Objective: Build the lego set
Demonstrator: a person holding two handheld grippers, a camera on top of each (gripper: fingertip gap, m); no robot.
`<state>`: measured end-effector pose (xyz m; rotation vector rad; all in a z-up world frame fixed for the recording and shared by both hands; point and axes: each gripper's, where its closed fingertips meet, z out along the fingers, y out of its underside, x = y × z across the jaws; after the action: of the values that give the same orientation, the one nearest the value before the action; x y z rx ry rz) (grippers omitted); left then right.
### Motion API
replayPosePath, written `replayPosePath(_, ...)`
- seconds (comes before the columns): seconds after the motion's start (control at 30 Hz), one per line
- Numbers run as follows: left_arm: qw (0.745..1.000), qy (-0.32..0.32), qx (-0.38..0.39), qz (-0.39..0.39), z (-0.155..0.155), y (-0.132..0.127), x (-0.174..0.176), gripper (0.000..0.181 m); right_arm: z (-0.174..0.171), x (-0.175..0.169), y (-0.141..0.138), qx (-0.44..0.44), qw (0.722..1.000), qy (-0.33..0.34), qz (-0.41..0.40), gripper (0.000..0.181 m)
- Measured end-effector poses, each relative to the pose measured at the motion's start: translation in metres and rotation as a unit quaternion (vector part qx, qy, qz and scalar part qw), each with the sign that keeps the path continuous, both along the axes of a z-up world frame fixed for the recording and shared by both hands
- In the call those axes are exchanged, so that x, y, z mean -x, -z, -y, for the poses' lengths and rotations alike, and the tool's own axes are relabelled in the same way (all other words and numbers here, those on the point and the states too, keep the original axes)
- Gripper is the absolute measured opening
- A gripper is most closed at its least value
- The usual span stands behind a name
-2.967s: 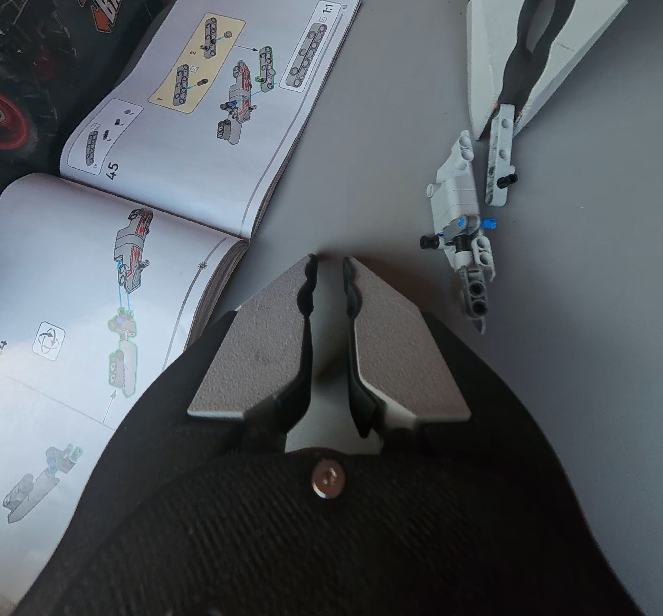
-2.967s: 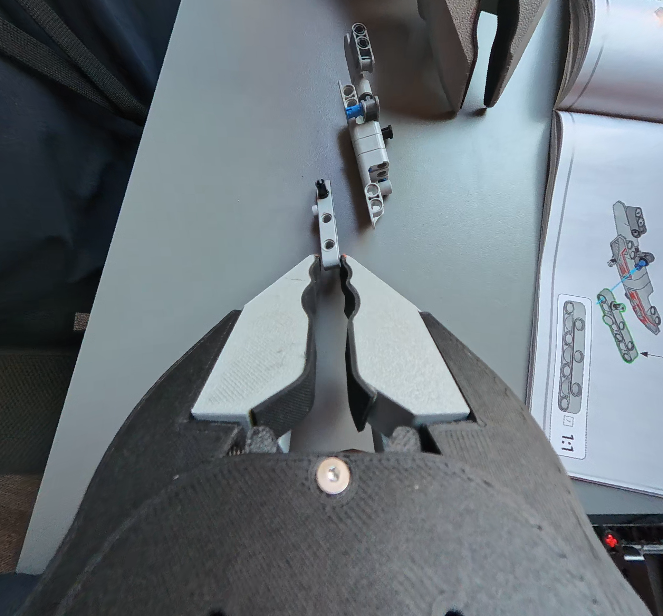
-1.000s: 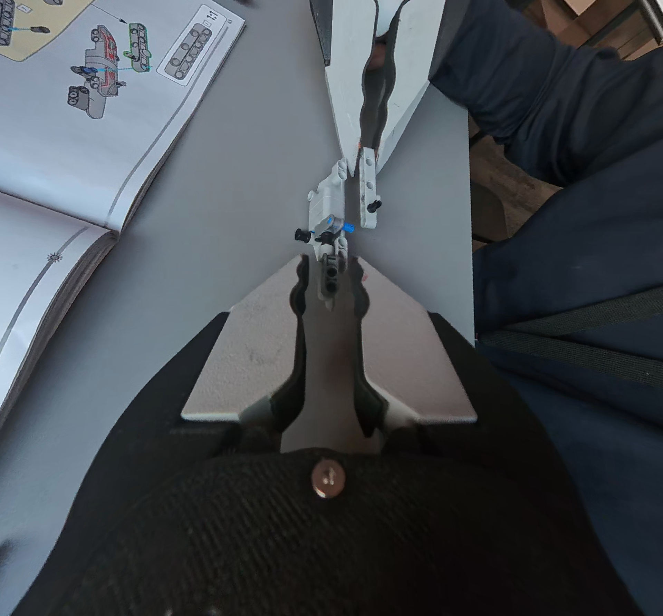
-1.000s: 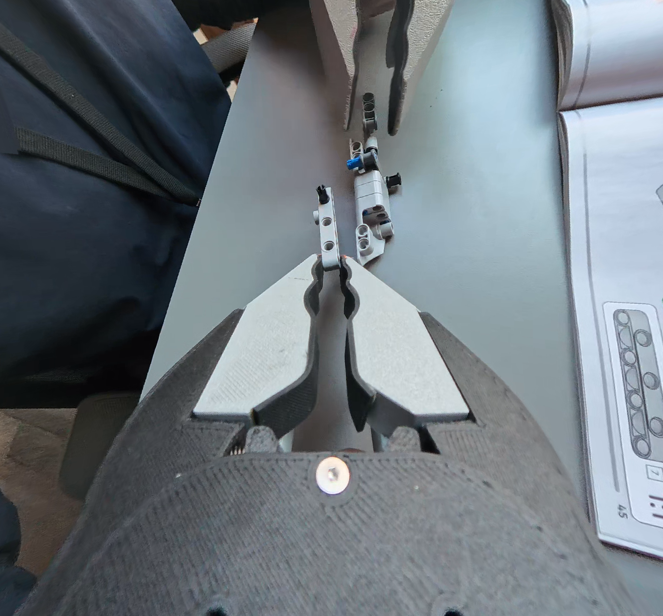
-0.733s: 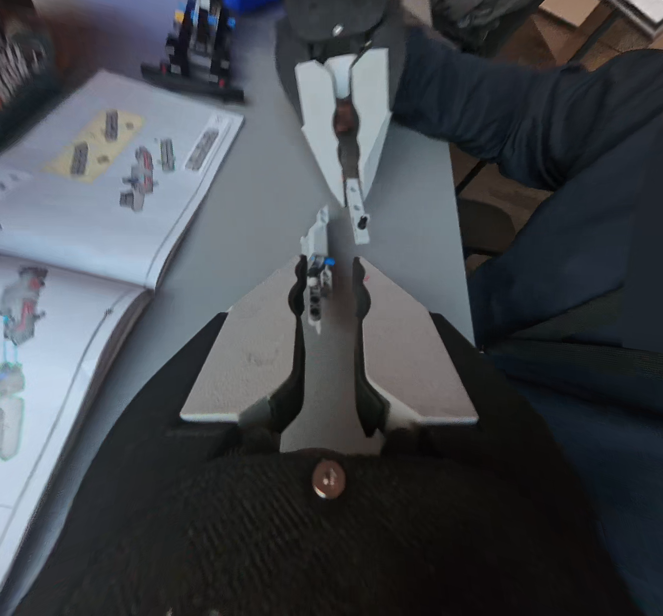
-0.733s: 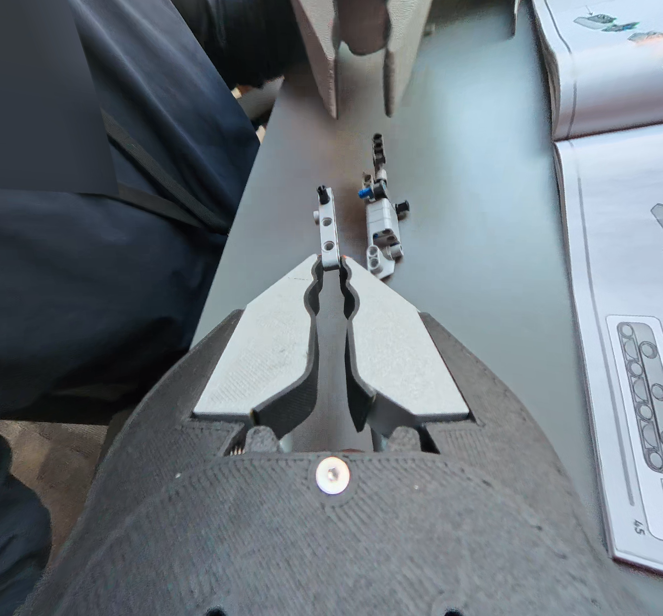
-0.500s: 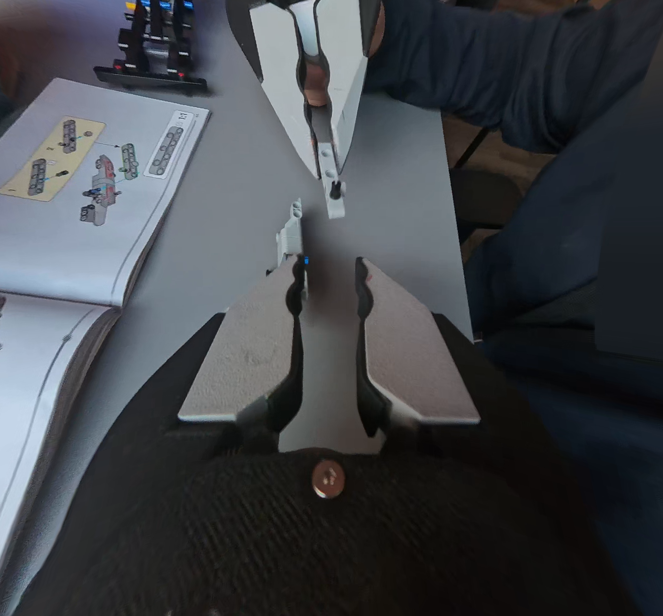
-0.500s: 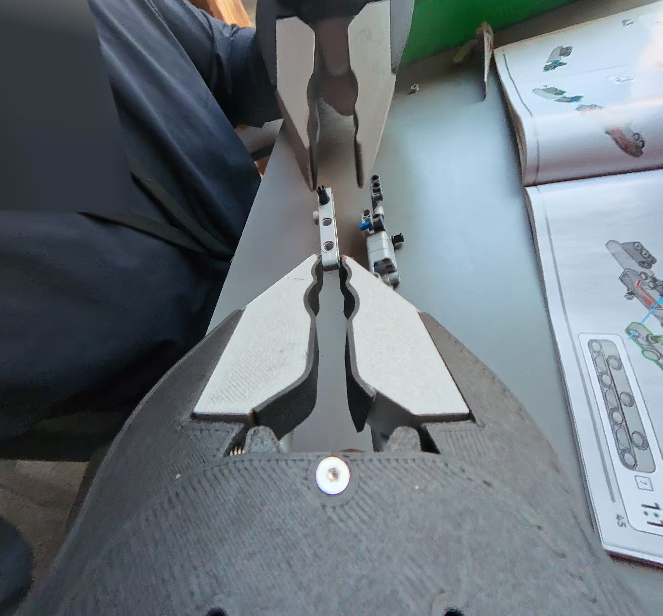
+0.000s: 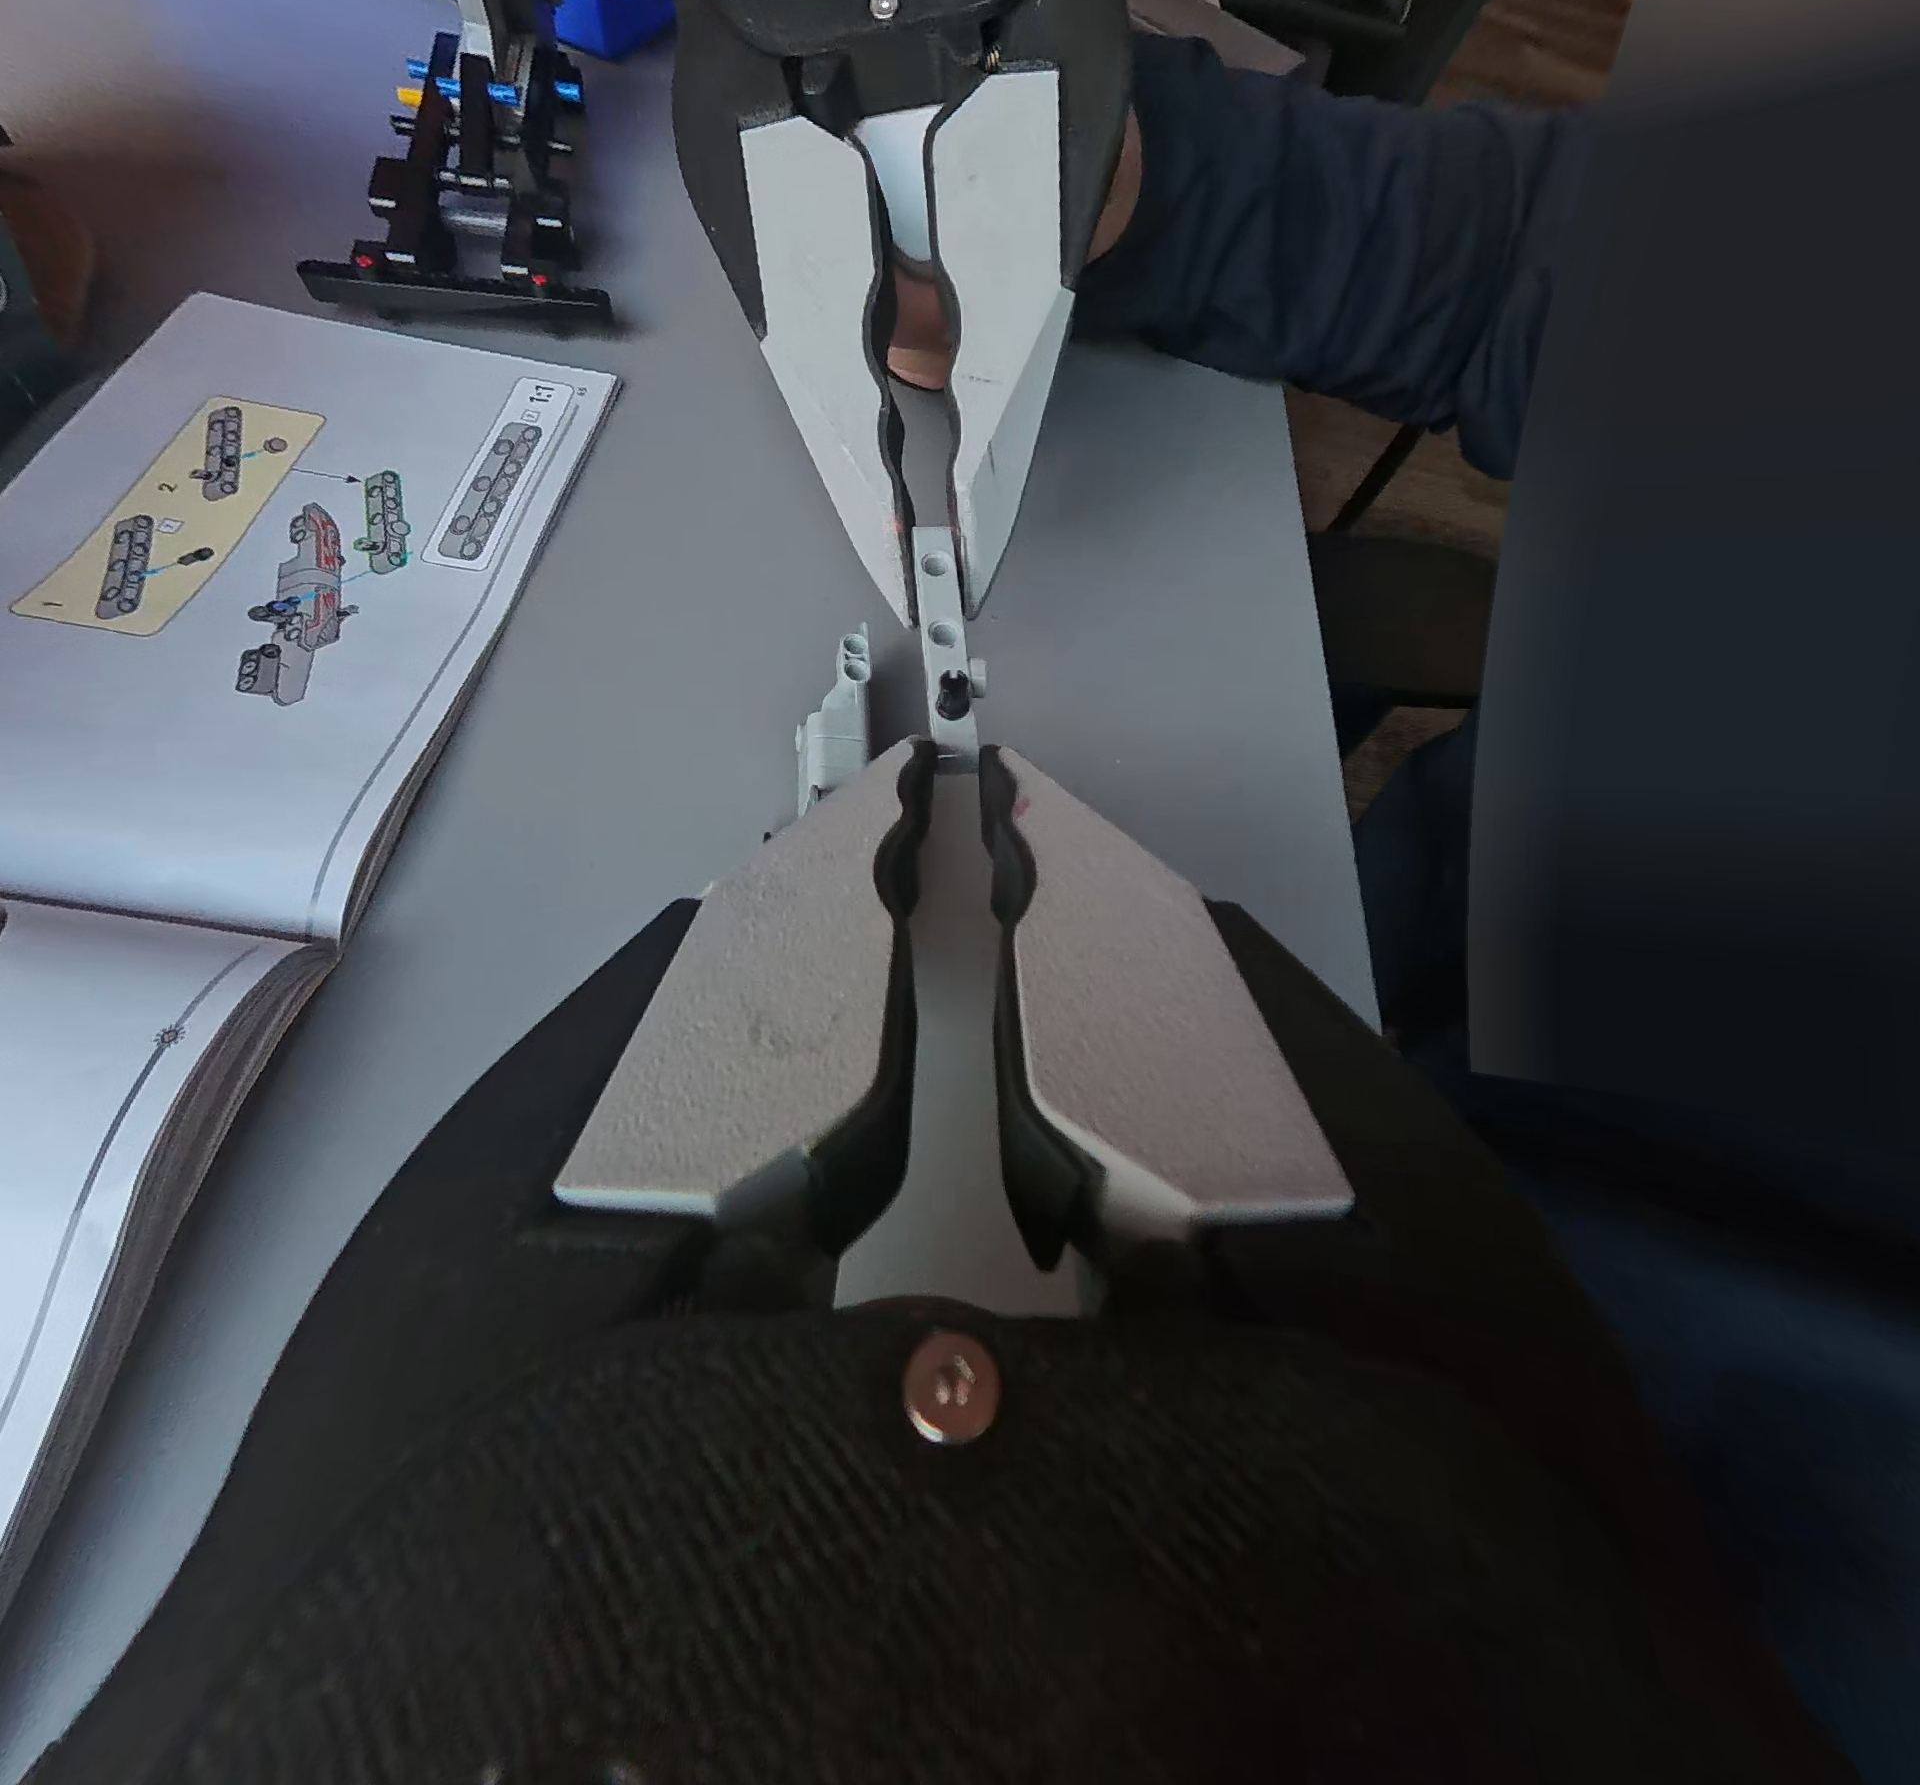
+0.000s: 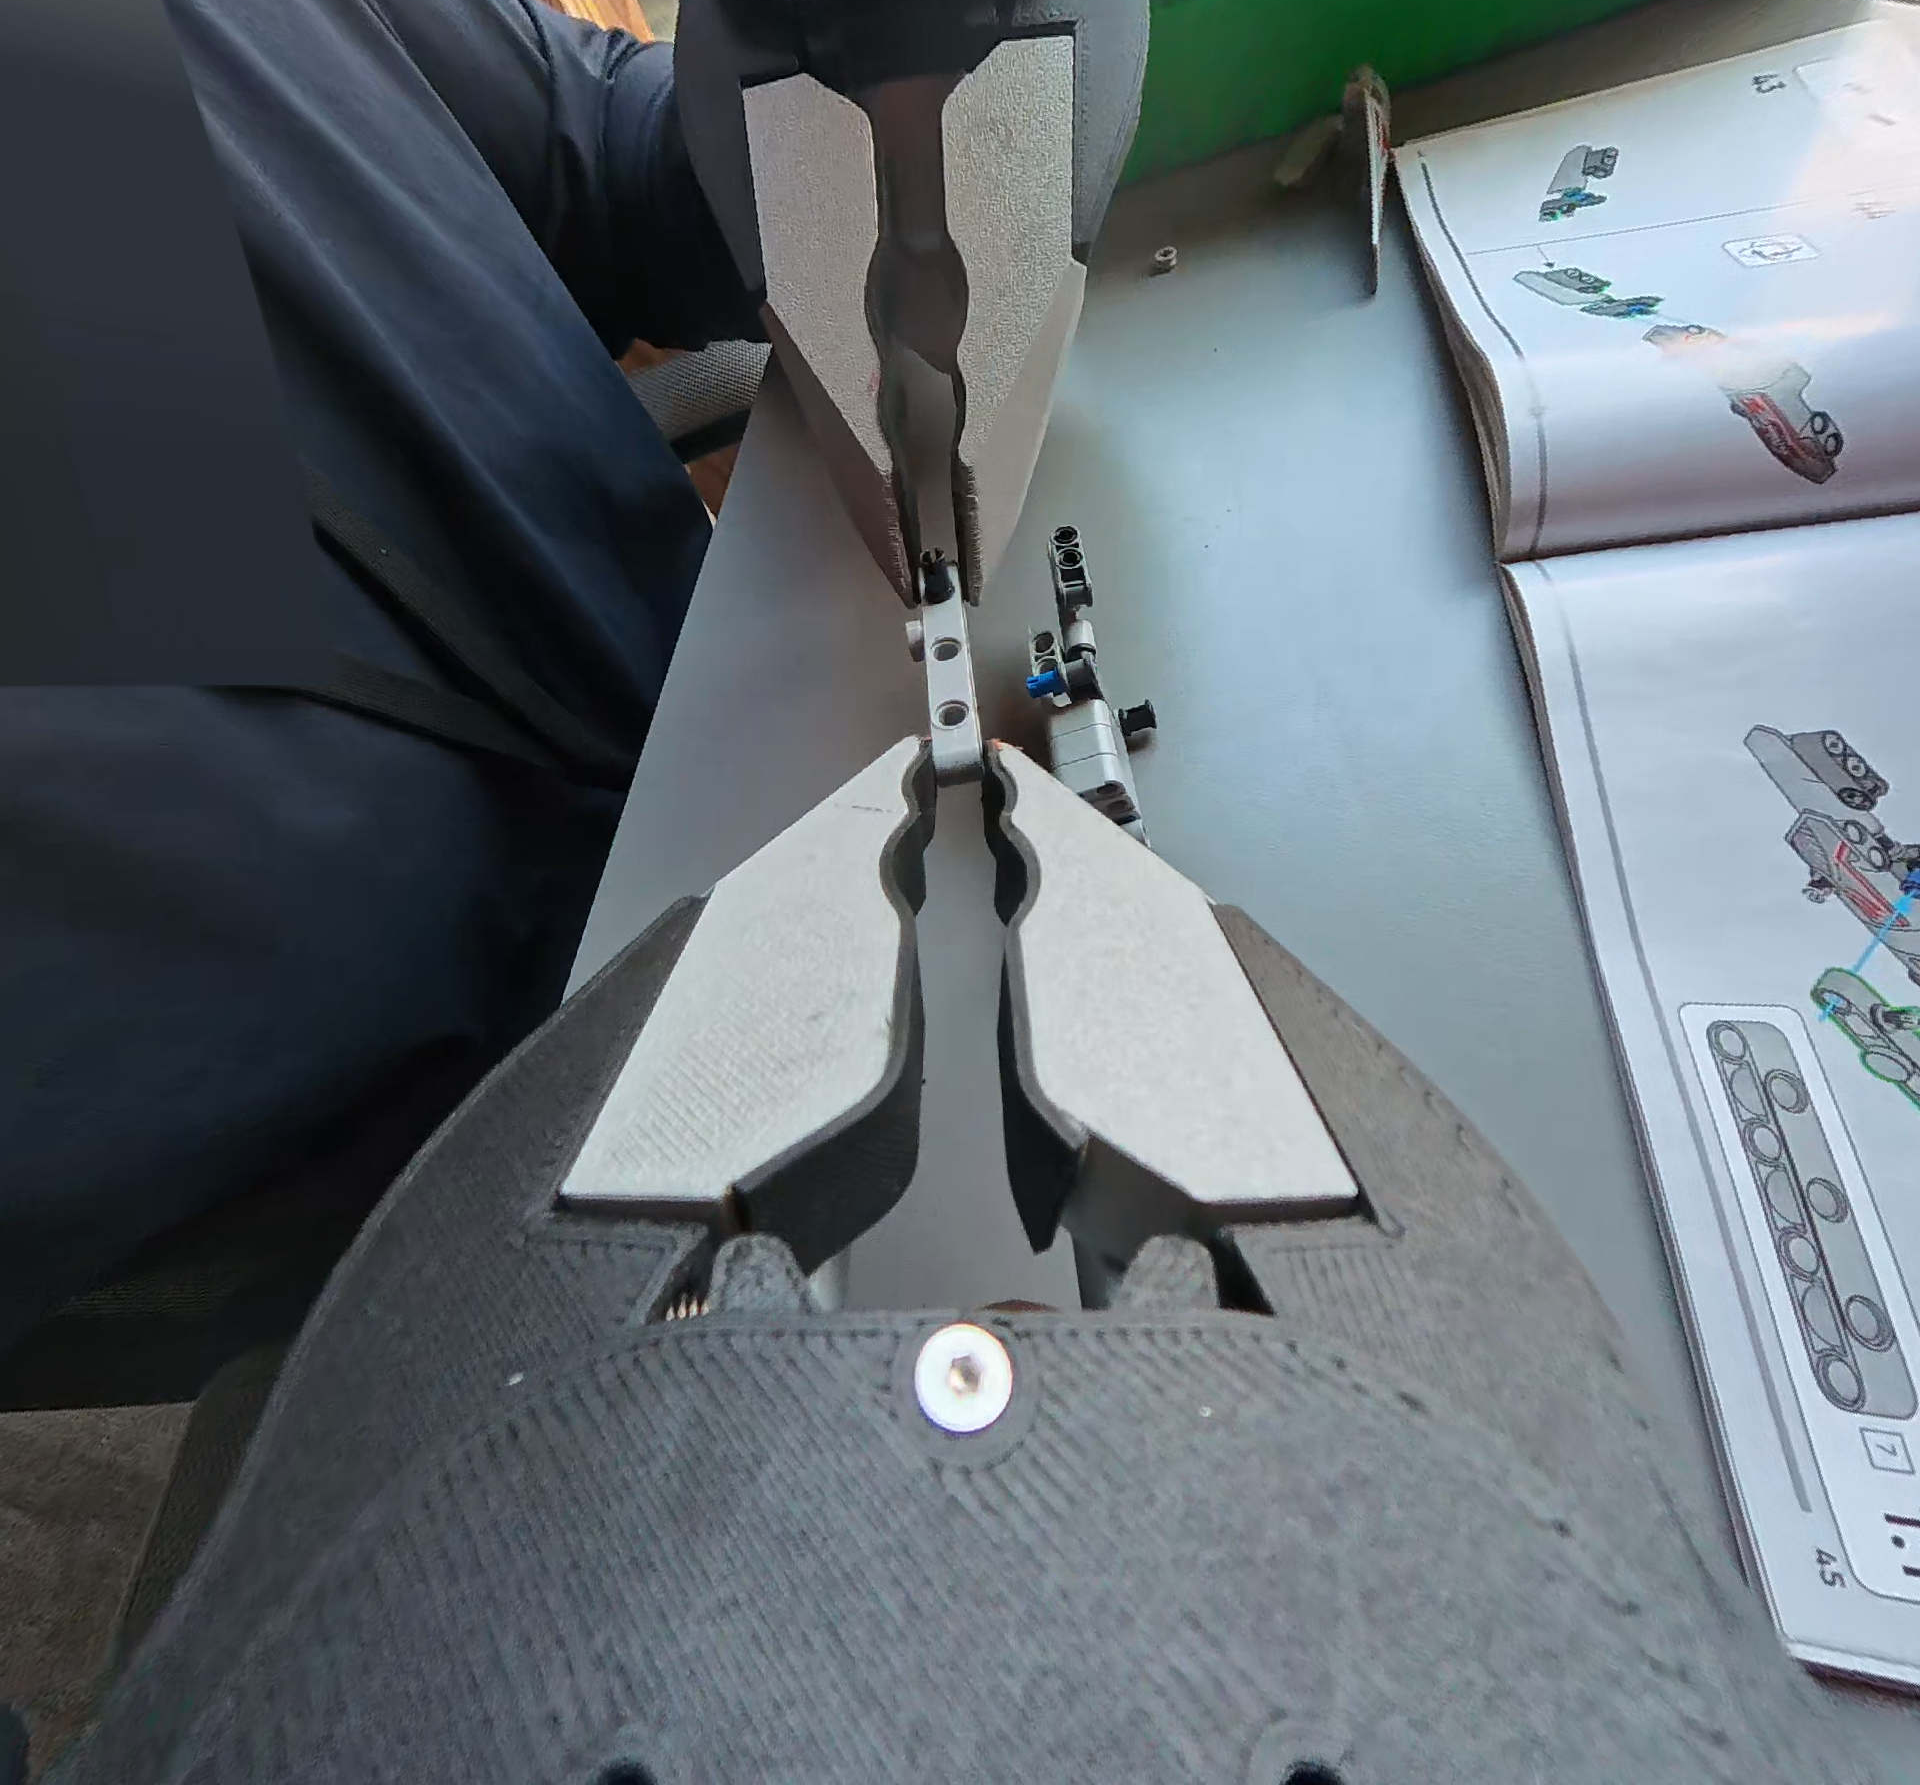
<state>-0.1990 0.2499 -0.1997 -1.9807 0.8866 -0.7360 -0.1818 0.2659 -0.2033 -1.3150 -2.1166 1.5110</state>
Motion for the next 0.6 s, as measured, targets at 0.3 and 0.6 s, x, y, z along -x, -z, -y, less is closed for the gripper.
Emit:
replayPosePath(0.3,1.0,-0.008,0.019,-0.003,-0.002,0.007,0.004,0.005,-0.013,0.001,0.019,-0.072,0.997,0.022,0.018,0.018)
replayPosePath(0.6,0.999,-0.018,0.006,-0.031,-0.005,0.012,0.005,0.004,-0.005,0.004,0.007,-0.127,0.991,0.024,-0.028,0.025)
